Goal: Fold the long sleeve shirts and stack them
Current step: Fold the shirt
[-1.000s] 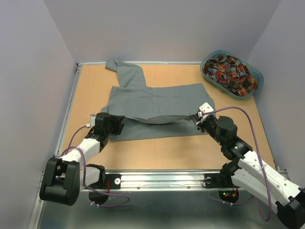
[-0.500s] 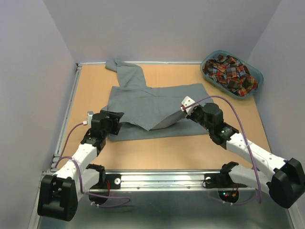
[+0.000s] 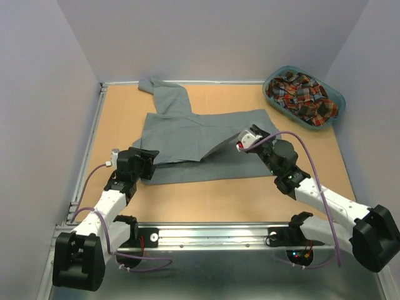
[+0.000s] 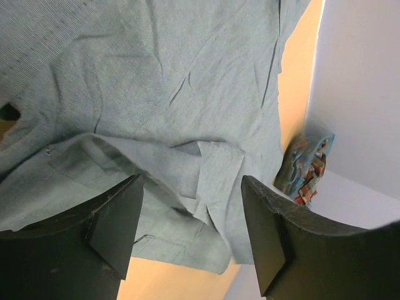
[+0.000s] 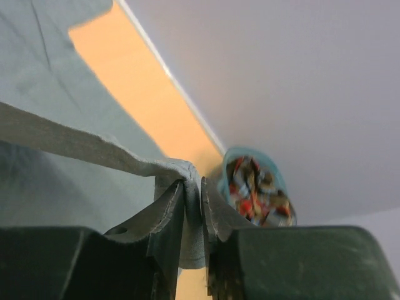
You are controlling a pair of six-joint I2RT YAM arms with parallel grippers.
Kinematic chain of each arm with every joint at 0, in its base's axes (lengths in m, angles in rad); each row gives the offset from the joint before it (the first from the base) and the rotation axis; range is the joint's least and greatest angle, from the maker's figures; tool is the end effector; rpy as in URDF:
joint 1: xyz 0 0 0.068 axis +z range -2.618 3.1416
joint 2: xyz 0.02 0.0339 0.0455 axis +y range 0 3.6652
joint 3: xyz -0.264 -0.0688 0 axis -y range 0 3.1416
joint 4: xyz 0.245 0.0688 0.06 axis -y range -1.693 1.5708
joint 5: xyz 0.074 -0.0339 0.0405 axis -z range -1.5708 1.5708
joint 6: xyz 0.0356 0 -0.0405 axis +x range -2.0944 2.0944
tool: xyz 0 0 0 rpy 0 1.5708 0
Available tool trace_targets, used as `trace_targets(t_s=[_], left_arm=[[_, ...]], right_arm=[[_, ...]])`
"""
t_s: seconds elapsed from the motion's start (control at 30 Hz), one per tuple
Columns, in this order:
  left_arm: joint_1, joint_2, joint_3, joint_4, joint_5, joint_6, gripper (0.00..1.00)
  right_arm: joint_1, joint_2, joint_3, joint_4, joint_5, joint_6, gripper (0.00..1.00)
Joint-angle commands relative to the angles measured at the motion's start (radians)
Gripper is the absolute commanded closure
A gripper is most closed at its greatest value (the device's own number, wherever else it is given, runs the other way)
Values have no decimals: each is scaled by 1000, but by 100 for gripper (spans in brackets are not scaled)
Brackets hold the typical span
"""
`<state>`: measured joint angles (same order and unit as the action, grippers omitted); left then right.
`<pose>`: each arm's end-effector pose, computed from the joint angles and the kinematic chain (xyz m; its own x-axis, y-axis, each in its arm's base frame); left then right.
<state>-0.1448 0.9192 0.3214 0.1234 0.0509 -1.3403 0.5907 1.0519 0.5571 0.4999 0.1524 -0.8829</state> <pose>0.1913 -0.0297 0.1851 -0.2872 -0.9407 -0.1806 -0.3969 0.2885 -0.8714 0.2043 0.1305 0.2798 0.3306 -0.6978 -0.6355 -0.2662 0.5771 -0.7721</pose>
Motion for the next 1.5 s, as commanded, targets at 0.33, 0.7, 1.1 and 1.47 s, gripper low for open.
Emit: trace_targets(t_s=[0.33,0.7,1.1,1.47], left_arm=[[31,-78,-44,12,64,56,25],[31,-45,195,-195,4,427,24],[28,20,150,-194,30,532,23],[25,144,157,-168,78,601,21]], right_arm=[[4,-194,-287,170,352,293,35],[-3,-214,-7,-497,422,1087,27],[-307,-3,56,-641,107,1417,37],[-430,171,26,-531,-42,1501,39]])
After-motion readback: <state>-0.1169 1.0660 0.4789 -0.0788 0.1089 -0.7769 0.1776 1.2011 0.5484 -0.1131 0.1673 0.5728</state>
